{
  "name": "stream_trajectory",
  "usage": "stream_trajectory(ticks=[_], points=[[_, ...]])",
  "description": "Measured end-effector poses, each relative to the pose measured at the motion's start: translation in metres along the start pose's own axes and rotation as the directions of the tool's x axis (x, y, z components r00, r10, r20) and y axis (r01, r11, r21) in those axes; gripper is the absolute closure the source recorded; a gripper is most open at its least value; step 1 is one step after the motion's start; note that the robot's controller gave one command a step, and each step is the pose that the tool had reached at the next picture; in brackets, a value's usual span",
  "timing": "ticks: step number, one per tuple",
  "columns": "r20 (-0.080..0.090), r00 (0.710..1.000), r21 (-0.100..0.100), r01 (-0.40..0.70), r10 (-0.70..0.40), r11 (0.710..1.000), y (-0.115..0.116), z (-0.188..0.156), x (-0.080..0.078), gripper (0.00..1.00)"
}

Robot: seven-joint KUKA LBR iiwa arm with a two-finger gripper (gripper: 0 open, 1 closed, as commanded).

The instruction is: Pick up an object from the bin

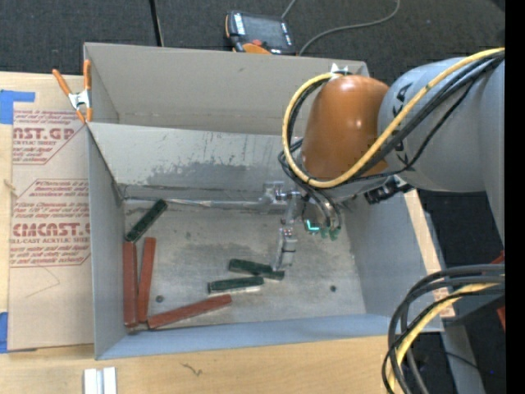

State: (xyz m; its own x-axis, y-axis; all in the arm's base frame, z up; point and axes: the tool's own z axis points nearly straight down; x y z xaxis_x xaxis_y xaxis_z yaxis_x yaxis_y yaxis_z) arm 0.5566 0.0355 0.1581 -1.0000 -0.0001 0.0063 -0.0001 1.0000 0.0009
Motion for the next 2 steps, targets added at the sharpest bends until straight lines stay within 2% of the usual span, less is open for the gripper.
stream_trajectory(ticks=[1, 2], points=[[0.001, 0.992, 0.001, 0.125, -0.125, 0.992, 0.0111, 0.092, 0.0603, 0.0], [0.006, 0.992, 0.001, 0.123, -0.123, 0.992, 0.0109, 0.089, 0.058, 1.0]])
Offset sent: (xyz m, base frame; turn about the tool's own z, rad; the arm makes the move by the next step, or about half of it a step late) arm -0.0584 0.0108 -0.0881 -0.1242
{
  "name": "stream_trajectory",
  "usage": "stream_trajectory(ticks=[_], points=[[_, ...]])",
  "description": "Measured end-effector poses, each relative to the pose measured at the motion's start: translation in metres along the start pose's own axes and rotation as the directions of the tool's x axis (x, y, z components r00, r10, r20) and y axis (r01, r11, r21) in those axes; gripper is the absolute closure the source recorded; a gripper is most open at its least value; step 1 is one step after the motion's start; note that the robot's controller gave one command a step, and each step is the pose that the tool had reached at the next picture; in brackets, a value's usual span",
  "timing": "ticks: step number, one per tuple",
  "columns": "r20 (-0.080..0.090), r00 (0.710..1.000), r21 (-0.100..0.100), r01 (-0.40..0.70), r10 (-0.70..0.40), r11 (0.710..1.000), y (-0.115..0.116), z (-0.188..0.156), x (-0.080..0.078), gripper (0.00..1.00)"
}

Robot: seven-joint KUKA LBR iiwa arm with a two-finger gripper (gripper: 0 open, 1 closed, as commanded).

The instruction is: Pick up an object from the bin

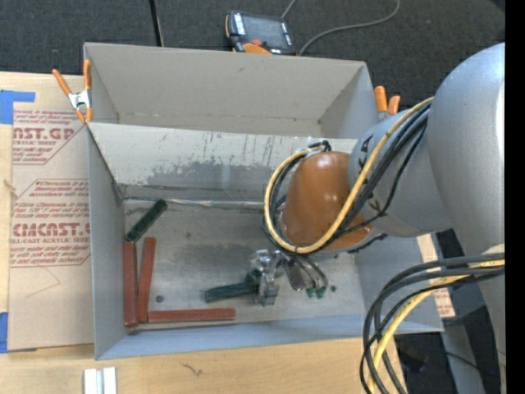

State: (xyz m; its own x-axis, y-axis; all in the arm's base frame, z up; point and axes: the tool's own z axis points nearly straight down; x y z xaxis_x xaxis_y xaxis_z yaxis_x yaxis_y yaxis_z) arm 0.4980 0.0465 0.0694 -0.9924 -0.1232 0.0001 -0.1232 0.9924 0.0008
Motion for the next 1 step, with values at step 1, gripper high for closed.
stream_trajectory(ticks=[1], points=[[0.009, 1.0, 0.002, -0.015, 0.015, 1.0, -0.0257, -0.1241, -0.0121, 1.0]])
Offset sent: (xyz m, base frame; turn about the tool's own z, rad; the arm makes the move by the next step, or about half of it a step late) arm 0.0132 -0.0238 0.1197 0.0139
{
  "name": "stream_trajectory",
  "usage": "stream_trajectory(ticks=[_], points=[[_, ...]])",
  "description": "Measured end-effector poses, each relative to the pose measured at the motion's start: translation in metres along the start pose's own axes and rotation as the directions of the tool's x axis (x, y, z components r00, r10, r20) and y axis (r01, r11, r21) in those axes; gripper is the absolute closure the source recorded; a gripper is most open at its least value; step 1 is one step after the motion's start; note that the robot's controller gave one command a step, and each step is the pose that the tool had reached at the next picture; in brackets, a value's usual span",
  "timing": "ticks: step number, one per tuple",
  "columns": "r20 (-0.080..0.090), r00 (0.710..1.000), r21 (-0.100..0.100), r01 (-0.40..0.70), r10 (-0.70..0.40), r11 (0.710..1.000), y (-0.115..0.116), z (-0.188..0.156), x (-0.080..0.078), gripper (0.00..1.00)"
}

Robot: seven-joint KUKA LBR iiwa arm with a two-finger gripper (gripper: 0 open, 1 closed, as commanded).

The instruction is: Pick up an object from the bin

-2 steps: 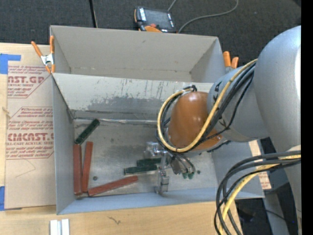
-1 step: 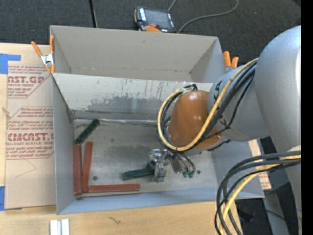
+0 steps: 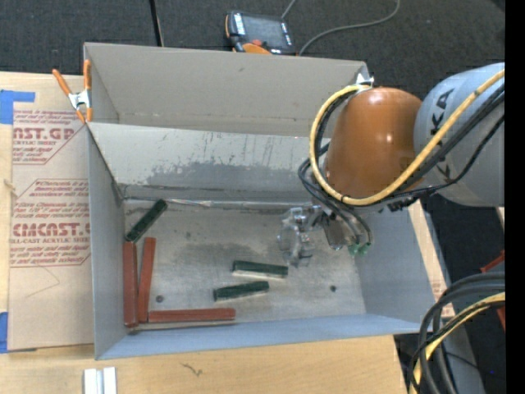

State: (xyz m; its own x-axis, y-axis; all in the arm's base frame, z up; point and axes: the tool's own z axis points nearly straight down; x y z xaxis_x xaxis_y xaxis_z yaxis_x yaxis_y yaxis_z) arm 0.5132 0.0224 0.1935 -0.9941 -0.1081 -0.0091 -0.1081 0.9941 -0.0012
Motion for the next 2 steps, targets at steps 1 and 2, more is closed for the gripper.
stream_trajectory(ticks=[1, 2], points=[[-0.007, 1.0, -0.001, 0.001, -0.001, 1.0, 0.001, 0.005, 0.002, 0.0], [-0.015, 0.989, -0.004, 0.147, -0.147, 0.989, 0.015, 0.128, 0.006, 0.0]])
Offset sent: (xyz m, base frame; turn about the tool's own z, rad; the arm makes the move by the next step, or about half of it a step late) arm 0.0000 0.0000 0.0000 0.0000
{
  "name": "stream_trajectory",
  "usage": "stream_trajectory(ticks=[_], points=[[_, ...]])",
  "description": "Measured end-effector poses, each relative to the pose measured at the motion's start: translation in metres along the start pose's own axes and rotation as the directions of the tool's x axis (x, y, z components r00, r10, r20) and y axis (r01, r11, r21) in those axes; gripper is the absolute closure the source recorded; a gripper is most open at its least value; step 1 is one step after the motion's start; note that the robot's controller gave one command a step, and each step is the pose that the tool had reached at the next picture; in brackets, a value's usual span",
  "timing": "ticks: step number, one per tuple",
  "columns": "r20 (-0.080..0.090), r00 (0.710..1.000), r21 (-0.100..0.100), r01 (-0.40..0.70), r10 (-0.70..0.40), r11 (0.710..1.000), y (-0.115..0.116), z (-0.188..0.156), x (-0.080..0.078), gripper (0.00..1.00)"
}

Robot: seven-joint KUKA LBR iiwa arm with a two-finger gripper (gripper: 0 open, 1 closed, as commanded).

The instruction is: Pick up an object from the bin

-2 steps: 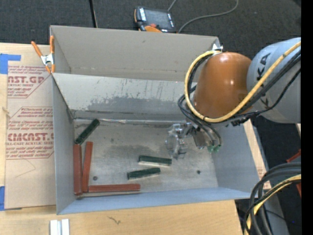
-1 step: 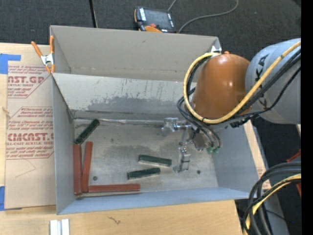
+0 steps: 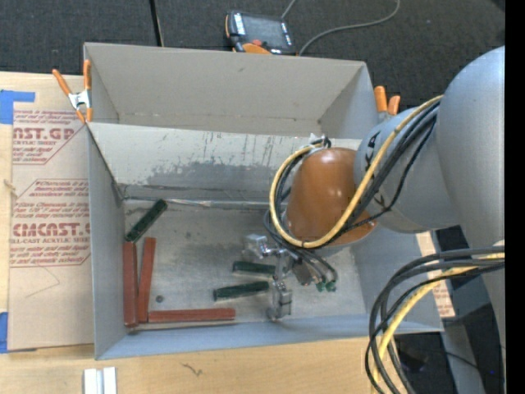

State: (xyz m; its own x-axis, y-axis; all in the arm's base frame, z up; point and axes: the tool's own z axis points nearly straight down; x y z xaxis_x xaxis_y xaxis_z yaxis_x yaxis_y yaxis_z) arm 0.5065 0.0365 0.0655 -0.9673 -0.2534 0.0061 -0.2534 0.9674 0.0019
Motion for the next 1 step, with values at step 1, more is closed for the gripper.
stream_trajectory(ticks=[1], points=[[0.006, 1.0, 0.001, -0.001, 0.001, 1.0, -0.0006, -0.004, -0.0018, 1.0]])
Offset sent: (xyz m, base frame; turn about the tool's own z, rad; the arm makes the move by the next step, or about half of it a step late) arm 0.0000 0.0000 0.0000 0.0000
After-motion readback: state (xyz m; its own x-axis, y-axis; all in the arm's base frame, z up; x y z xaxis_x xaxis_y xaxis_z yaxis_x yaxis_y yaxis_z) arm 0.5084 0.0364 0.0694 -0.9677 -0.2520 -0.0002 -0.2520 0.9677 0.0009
